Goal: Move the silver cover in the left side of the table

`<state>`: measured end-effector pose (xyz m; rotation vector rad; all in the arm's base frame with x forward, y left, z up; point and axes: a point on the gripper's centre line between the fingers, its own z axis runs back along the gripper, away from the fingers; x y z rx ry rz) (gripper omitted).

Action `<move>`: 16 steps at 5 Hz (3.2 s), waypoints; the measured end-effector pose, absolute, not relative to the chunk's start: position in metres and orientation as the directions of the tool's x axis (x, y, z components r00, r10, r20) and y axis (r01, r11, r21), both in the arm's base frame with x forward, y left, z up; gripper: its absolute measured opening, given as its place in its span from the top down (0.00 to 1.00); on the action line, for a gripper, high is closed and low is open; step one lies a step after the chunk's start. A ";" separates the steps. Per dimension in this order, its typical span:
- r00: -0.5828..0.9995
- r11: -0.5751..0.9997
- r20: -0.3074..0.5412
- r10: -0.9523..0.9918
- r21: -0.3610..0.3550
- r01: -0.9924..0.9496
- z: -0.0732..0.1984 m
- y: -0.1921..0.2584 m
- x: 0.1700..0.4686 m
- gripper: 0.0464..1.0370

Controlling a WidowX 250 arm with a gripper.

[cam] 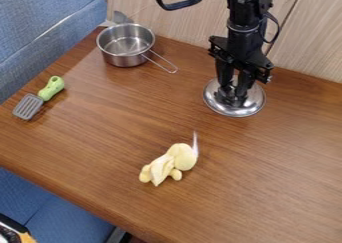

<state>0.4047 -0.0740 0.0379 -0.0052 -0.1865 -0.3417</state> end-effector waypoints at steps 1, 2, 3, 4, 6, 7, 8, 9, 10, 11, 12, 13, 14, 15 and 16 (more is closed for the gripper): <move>0.925 0.940 0.174 -0.338 0.025 0.339 0.035 -0.078 0.400 0.75; 0.923 0.939 0.175 -0.342 0.026 0.343 0.036 -0.078 0.396 0.76; 0.922 0.936 0.169 -0.349 0.016 0.352 0.037 -0.079 0.390 0.76; 0.919 0.935 0.186 -0.349 0.000 0.355 0.047 -0.081 0.383 0.76; 0.914 0.955 0.287 -0.287 0.016 0.295 0.108 -0.044 0.348 0.76; 0.923 0.966 0.287 -0.255 0.032 0.257 0.116 -0.012 0.311 0.76; 0.937 0.977 0.276 -0.214 0.062 0.205 0.113 0.020 0.274 0.76; 0.959 0.984 0.233 -0.162 0.105 0.141 0.101 0.053 0.243 0.76; 0.975 0.987 0.197 -0.100 0.140 0.073 0.086 0.077 0.227 0.76; 0.984 0.993 0.173 -0.046 0.117 0.026 0.066 0.091 0.220 0.76; 0.988 0.993 0.143 -0.052 0.108 0.037 0.048 0.094 0.220 0.76; 0.989 0.994 0.136 -0.064 0.095 0.051 0.036 0.095 0.223 0.76; 0.989 0.994 0.133 -0.068 0.090 0.056 0.034 0.096 0.225 0.71; 0.993 0.995 0.111 -0.044 0.093 0.034 0.034 0.097 0.221 0.41; 0.995 0.996 0.095 -0.024 0.084 0.016 0.034 0.096 0.218 0.12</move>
